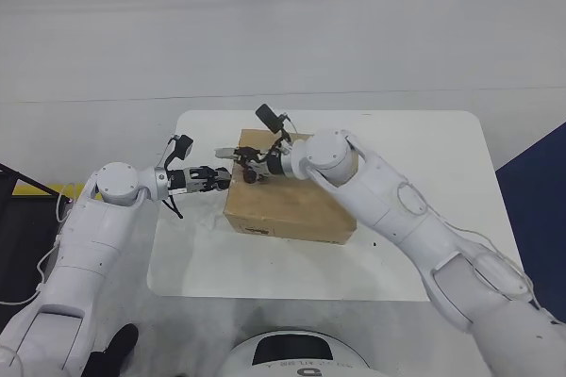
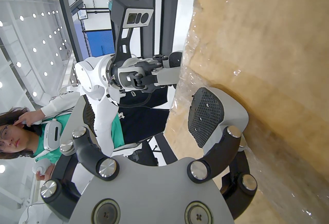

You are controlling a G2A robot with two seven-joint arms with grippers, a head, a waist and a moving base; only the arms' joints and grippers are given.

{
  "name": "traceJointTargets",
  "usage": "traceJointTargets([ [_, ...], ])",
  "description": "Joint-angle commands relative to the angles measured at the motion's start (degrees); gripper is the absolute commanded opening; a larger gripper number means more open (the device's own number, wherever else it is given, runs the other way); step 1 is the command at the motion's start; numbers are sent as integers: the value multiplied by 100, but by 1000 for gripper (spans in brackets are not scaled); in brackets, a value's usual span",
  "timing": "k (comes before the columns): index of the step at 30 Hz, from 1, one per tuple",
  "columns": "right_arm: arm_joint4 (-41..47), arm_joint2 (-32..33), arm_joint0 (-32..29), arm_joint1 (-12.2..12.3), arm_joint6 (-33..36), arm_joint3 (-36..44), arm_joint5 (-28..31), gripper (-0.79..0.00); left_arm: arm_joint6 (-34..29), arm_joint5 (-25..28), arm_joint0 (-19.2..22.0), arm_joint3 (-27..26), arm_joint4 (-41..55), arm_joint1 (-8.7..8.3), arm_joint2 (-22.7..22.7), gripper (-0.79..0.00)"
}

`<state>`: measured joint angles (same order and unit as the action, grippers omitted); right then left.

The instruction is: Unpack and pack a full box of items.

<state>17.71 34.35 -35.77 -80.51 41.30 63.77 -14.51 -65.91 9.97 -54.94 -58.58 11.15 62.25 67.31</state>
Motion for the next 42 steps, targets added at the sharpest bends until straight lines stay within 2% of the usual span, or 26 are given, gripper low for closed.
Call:
traceJointTargets([
  [1,21,-16,11,-39,1,-24,72,0,0,0,0,0,0,0,0,-785],
  [11,382,308,-154,-103,21,-132,782,0,0,0,0,0,0,0,0,-785],
  [16,387,647,-355,-6,68,-6,1072,0,0,0,0,0,0,0,0,-785],
  [21,410,1245,-794,206,198,410,1486,0,0,0,0,0,0,0,0,-785],
  [34,391,1357,-892,256,318,511,1510,0,0,0,0,0,0,0,0,-785],
  [39,391,1357,-892,256,318,511,1510,0,392,-16,-262,-121,21,-31,114,-785],
  [41,391,1357,-892,256,318,511,1510,0,433,-100,-344,-177,97,-51,187,-219],
  [42,391,1357,-892,256,318,511,1510,0,472,-126,-374,-204,114,-62,226,0],
])
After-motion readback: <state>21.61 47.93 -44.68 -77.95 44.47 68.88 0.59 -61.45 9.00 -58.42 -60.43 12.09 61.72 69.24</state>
